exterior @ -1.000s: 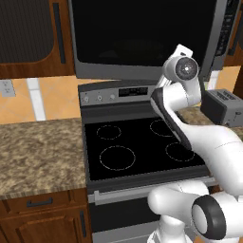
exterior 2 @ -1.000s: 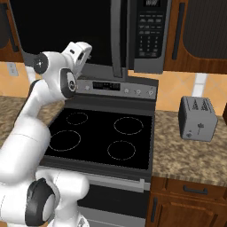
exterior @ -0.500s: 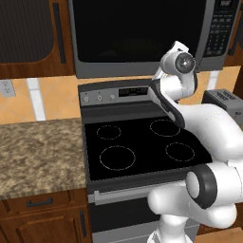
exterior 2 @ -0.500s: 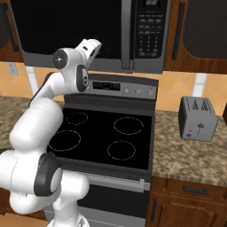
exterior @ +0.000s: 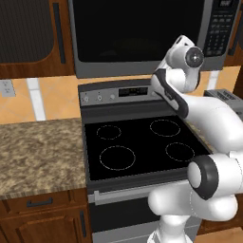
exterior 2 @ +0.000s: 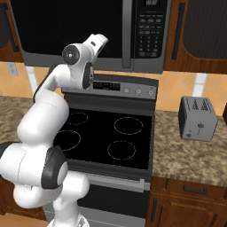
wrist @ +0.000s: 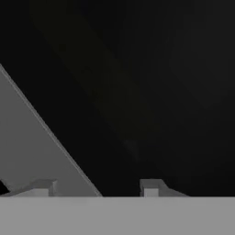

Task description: Open the microwave, place the bowl with waffle inside the microwave, then close the microwave door and turn it on.

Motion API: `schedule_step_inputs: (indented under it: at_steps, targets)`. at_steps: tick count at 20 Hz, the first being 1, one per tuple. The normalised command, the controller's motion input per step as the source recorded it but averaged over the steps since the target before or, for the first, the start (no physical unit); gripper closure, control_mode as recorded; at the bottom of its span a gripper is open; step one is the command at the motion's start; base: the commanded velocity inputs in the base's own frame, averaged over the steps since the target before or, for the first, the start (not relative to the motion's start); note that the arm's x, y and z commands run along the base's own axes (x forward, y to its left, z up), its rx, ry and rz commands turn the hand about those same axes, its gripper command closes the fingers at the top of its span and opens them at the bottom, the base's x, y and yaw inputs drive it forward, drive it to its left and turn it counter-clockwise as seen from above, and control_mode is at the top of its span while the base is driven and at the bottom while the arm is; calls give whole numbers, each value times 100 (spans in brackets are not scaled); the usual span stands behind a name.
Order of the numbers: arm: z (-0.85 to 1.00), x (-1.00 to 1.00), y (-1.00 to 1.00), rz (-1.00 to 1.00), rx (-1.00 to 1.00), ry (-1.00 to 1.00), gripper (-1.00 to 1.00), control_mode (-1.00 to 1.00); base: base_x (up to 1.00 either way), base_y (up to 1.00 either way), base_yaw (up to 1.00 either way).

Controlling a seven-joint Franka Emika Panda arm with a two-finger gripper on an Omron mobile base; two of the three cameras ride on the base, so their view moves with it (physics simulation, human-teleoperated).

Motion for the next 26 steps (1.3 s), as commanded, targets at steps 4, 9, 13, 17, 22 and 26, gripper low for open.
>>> schedule_step_inputs:
  at_steps: [4, 9, 13, 17, 22, 26]
  targets:
    - [0, -43, -19, 2, 12, -1, -100, -100, 0, 0, 0]
    - [0, -74, -28, 4, 11, -7, -100, -100, 0, 0, 0]
    - [0, -100, -41, 13, 19, -1, -100, -100, 0, 0, 0]
    - [0, -100, -48, 23, 11, 0, -100, -100, 0, 0, 0]
    - [0, -99, -71, 27, 4, -6, 100, -100, 0, 0, 0]
    - [0, -59, -67, 19, -10, -27, 100, -100, 0, 0, 0]
